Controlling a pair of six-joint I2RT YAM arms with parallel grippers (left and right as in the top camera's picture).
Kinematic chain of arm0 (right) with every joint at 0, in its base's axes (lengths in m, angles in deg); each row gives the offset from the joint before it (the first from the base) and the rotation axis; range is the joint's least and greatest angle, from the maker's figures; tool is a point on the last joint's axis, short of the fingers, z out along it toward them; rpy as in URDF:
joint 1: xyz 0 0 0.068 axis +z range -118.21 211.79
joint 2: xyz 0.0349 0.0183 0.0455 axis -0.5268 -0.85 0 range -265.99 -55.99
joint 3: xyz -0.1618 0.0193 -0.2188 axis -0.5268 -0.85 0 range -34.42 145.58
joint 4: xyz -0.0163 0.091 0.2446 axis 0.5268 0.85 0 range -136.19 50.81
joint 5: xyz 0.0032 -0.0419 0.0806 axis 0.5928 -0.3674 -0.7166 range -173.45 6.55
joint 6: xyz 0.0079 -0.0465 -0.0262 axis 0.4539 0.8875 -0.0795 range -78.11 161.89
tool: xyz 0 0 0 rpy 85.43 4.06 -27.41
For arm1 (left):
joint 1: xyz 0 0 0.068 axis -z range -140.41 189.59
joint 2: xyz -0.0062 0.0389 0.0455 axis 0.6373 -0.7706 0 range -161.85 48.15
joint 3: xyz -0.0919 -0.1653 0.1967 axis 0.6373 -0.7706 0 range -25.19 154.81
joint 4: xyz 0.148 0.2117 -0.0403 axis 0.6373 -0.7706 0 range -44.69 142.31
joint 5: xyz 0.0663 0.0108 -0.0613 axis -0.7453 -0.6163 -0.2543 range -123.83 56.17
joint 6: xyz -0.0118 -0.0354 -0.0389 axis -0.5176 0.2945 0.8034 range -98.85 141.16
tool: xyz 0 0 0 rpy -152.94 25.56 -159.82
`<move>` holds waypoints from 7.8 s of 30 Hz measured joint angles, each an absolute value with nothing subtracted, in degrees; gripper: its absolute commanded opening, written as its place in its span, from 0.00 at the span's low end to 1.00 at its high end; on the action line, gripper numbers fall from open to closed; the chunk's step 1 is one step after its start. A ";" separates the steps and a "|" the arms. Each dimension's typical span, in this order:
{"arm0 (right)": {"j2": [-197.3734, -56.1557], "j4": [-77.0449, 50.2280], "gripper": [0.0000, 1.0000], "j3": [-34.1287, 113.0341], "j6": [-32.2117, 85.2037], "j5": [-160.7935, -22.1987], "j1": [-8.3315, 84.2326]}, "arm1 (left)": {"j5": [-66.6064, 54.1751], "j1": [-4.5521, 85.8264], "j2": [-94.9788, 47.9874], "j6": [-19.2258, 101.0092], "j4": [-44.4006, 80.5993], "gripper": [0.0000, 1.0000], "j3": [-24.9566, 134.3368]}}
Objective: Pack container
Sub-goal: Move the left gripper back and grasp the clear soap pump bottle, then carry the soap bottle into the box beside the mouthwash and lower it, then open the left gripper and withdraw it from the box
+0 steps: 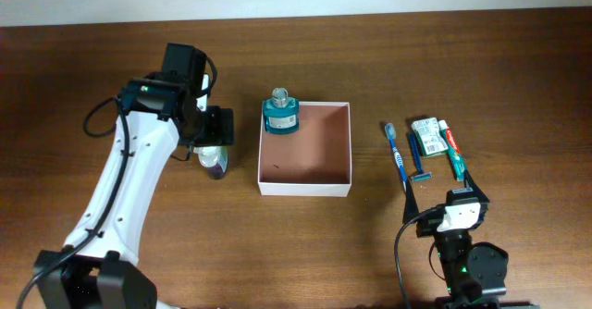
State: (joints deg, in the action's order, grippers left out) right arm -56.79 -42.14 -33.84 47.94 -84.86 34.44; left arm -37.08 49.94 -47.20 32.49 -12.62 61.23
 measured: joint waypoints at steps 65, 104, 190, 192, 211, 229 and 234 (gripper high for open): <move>-56.79 -42.16 0.98 -33.84 47.89 -84.86 34.44 | -37.06 49.89 -34.74 31.90 -5.60 0.36 53.05; -56.79 -42.16 0.98 -33.84 47.92 -84.86 34.44 | -31.37 65.83 -35.48 43.02 -4.42 0.35 64.70; -56.79 -42.14 0.98 -33.84 47.94 -84.86 34.44 | -46.30 71.29 -54.83 47.00 1.28 0.51 63.70; -56.79 -42.16 0.98 -33.84 47.92 -84.86 34.44 | -46.30 71.29 -53.87 47.00 0.91 0.51 63.63; -56.79 -42.14 0.98 -33.84 47.96 -84.86 34.44 | -46.59 55.40 -35.62 47.22 -6.39 0.84 63.63; -56.79 -42.14 0.98 -33.84 47.94 -84.86 34.44 | -45.32 45.98 -35.64 47.22 -11.88 0.00 57.53; -56.79 -42.14 0.98 -33.84 47.94 -84.86 34.44 | -41.23 45.98 -35.75 46.98 -7.07 0.00 49.07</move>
